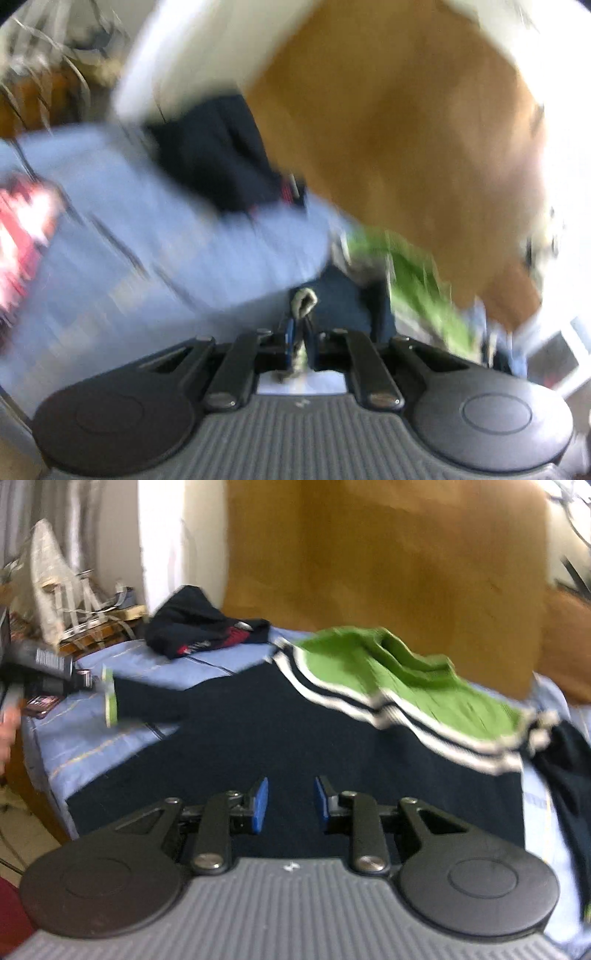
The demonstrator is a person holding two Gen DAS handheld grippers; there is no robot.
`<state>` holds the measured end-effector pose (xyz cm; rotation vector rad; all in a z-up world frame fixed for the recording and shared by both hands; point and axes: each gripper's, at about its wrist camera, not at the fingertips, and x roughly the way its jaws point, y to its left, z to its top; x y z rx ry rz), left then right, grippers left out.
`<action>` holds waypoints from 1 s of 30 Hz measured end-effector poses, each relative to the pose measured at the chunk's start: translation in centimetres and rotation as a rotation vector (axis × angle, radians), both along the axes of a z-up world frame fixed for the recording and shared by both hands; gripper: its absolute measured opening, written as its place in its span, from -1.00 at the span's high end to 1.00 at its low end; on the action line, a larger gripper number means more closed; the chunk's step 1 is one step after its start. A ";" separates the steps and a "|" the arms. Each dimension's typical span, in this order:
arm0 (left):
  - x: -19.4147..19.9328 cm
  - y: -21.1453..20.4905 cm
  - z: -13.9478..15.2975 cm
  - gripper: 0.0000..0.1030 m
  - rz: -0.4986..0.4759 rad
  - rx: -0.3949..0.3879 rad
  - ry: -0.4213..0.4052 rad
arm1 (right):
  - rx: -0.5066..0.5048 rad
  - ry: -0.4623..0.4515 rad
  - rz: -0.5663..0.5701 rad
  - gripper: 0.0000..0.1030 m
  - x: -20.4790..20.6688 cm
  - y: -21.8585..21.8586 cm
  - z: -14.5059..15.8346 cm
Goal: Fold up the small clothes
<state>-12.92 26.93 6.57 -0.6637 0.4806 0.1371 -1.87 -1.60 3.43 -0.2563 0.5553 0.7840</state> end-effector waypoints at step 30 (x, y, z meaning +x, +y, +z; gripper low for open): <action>4.2 -6.1 9.9 0.03 -0.144 0.256 -0.357 | 0.355 -0.175 -0.138 0.80 16.8 10.2 9.0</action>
